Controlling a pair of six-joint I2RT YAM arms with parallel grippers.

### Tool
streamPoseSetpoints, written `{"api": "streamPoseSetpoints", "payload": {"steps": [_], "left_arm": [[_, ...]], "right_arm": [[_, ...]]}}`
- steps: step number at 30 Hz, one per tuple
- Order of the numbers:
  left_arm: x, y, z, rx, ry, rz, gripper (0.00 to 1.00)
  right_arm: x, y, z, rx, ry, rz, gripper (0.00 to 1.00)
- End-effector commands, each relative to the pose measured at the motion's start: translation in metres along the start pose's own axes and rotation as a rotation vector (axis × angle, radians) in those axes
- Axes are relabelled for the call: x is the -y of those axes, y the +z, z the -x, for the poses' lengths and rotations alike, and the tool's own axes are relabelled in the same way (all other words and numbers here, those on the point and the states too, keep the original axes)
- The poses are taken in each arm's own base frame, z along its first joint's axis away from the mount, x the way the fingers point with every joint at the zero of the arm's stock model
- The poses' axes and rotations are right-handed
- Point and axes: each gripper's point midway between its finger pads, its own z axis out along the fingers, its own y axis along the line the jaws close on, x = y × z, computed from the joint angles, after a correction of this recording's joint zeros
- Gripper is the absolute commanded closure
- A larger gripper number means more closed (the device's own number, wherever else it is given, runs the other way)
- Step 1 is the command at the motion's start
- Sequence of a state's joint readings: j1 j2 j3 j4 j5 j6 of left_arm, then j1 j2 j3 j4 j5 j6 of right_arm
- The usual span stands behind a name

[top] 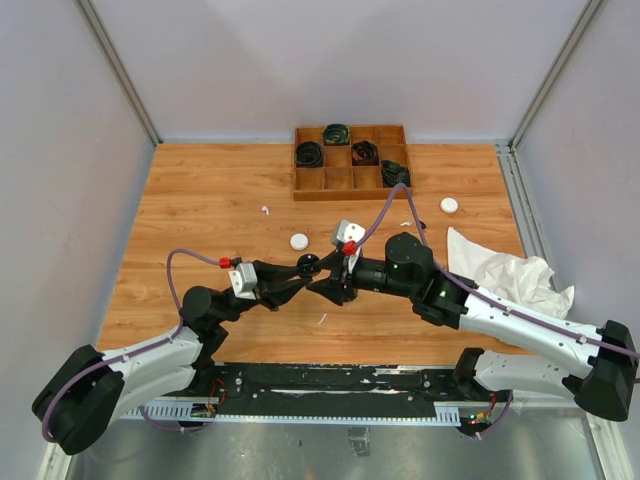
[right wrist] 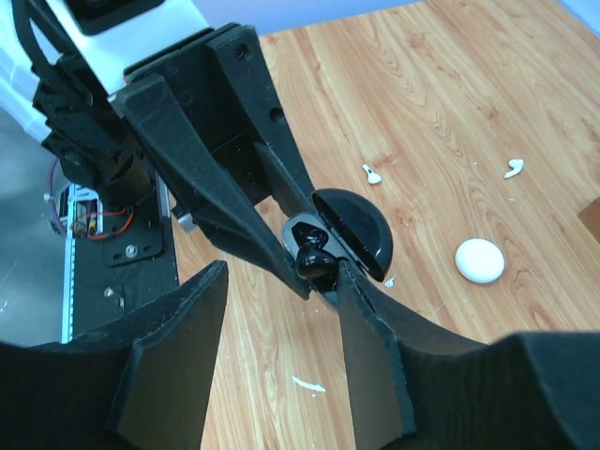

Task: Insert the wireless bluetooth earbuds into the charging case
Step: Place the earbud in the charging case.

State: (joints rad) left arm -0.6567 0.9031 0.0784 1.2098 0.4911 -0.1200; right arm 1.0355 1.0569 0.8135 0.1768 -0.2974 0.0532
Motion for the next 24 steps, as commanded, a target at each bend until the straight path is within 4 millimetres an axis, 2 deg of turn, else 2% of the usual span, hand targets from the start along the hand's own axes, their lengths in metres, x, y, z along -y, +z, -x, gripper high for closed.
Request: {"api": "streamPoseSetpoints", "payload": {"steps": [1, 7, 9, 12, 18, 24], "left_arm": [[-0.001, 0.002, 0.014, 0.047, 0.048, -0.003, 1.0], [-0.005, 0.003, 0.014, 0.03, 0.071, 0.012, 1.0], [-0.007, 0.002, 0.014, 0.026, 0.077, 0.023, 1.0], [-0.007, 0.002, 0.013, 0.023, 0.078, 0.023, 1.0], [-0.002, 0.005, 0.013, 0.018, 0.067, -0.011, 1.0], [0.005, 0.007, 0.016, 0.023, 0.049, -0.054, 1.0]], "right_arm": [[-0.013, -0.012, 0.002, -0.04, -0.06, 0.066, 0.49], [-0.004, -0.02, 0.02, -0.029, 0.019, -0.011, 0.52], [0.0, -0.021, 0.022, -0.047, 0.085, -0.049, 0.54], [-0.005, -0.021, 0.022, -0.082, 0.141, -0.036, 0.55], [-0.002, -0.021, 0.025, -0.067, 0.126, -0.047, 0.52], [-0.004, -0.011, 0.025, -0.095, 0.12, -0.004, 0.52]]}}
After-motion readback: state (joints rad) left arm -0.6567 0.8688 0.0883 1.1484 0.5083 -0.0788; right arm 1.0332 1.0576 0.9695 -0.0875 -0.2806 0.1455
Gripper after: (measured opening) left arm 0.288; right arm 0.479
